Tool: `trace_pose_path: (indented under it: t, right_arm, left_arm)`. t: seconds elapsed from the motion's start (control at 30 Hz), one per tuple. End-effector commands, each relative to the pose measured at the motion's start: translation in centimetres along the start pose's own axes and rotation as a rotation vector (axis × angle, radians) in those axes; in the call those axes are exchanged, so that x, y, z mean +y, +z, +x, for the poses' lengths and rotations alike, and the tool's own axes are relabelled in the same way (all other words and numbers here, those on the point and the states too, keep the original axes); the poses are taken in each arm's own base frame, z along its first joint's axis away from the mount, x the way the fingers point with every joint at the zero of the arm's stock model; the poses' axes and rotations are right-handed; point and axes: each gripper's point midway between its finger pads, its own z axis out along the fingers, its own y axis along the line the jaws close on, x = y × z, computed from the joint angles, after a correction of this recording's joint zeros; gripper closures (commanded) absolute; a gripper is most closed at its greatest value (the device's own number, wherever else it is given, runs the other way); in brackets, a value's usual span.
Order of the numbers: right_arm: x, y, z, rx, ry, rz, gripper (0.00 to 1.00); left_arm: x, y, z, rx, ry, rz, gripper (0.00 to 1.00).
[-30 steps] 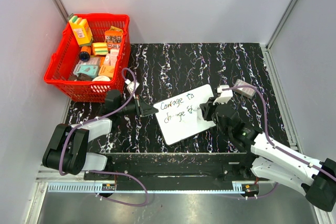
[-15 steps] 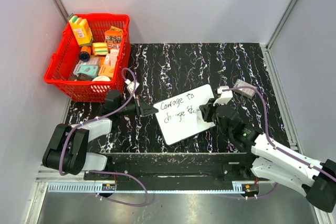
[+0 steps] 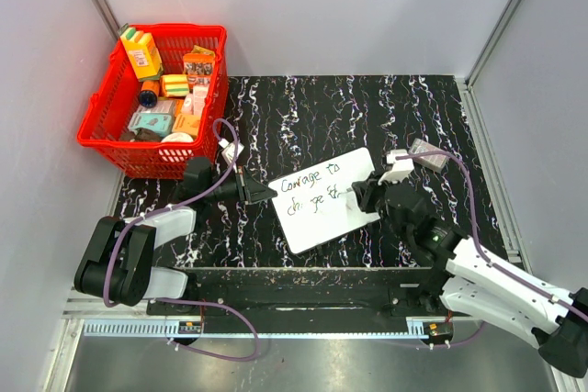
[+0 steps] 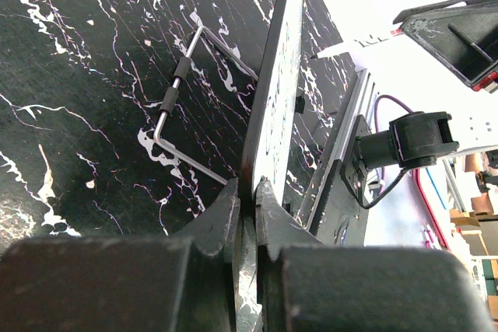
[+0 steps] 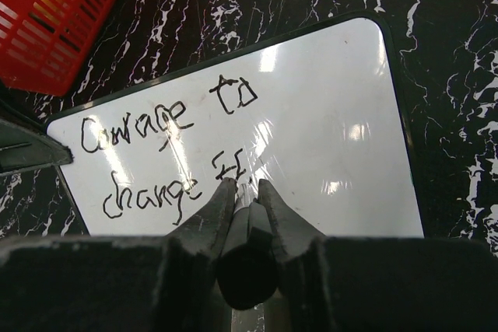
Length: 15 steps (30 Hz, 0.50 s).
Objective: Write a sentence on the whiteboard
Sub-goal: Write on the whiteboard at the whiteboard stand.
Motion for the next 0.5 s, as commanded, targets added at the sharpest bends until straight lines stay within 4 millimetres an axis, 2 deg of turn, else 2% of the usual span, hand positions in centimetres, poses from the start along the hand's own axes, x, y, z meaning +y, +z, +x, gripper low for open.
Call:
trace_pose_path:
  t: [0.0, 0.4, 0.47]
  right_arm:
    - [0.7, 0.7, -2.8, -0.060, -0.019, 0.014, 1.00]
    - [0.2, 1.6, -3.5, -0.078, -0.040, 0.041, 1.00]
    - [0.6, 1.6, -4.3, -0.107, -0.024, 0.027, 1.00]
  left_arm:
    - [2.4, 0.2, -1.3, -0.056, 0.124, -0.100, 1.00]
    - [2.5, 0.2, -1.3, -0.057, 0.124, -0.102, 1.00]
    - [2.5, 0.2, -1.3, -0.057, 0.125, -0.102, 1.00]
